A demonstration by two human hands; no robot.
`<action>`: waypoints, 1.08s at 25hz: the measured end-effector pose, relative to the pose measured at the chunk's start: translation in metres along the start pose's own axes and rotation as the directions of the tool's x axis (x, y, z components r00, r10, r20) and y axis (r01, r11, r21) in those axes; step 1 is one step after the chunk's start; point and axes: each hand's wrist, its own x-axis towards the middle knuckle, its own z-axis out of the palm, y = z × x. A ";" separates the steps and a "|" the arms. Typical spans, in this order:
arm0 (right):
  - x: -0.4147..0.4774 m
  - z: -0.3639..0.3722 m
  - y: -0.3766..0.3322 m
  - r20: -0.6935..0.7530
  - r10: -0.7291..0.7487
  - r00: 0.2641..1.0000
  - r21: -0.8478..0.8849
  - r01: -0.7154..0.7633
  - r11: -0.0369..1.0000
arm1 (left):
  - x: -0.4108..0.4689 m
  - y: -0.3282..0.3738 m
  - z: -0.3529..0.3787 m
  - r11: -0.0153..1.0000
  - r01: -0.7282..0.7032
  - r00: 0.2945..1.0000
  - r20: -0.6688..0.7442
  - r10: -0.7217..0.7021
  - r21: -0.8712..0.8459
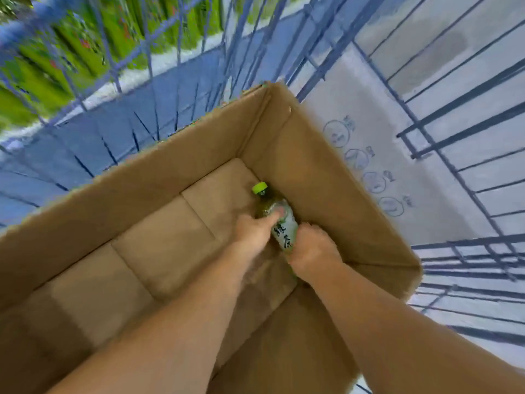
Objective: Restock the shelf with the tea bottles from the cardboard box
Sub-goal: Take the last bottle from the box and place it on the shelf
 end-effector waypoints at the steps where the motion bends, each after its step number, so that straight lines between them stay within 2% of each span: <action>1: 0.002 0.003 0.001 0.023 0.012 1.000 0.007 -0.012 1.000 | 0.003 -0.002 0.003 1.000 -0.005 1.000 -0.003 0.005 0.018; 4: 0.001 -0.002 0.006 0.096 0.074 0.993 0.143 -0.087 0.986 | -0.001 0.002 0.005 0.999 -0.034 0.999 -0.004 0.034 0.023; 6: -0.008 -0.016 0.007 0.096 0.046 0.994 0.232 -0.067 0.970 | -0.019 0.011 0.003 0.997 -0.072 0.996 -0.046 0.071 -0.033; 10: -0.075 -0.059 -0.007 0.006 -0.125 0.992 0.368 0.114 0.923 | -0.094 0.038 -0.025 0.972 -0.145 0.983 -0.134 0.122 -0.183; 13: -0.148 -0.096 -0.022 -0.077 -0.266 0.961 0.388 0.274 0.880 | -0.173 0.064 -0.072 0.933 -0.293 0.950 -0.173 0.259 -0.211; 15: -0.195 -0.122 -0.049 -0.166 -0.374 0.912 0.409 0.409 0.816 | -0.225 0.076 -0.116 0.881 -0.417 0.904 -0.205 0.375 -0.225; 19: -0.270 -0.153 -0.143 -0.301 -0.527 0.795 0.404 0.607 0.685 | -0.302 0.093 -0.216 0.784 -0.559 0.819 -0.327 0.471 -0.269; 21: -0.295 -0.156 -0.202 -0.292 -0.610 0.736 0.396 0.674 0.623 | -0.326 0.096 -0.278 0.742 -0.622 0.761 -0.413 0.500 -0.249; 24: -0.319 -0.147 -0.300 -0.303 -0.745 0.595 0.367 0.794 0.485 | -0.342 0.096 -0.382 0.675 -0.725 0.643 -0.490 0.589 -0.140; 27: -0.324 -0.127 -0.388 -0.297 -0.797 0.526 0.429 0.819 0.381 | -0.332 0.099 -0.477 0.635 -0.772 0.559 -0.511 0.654 -0.031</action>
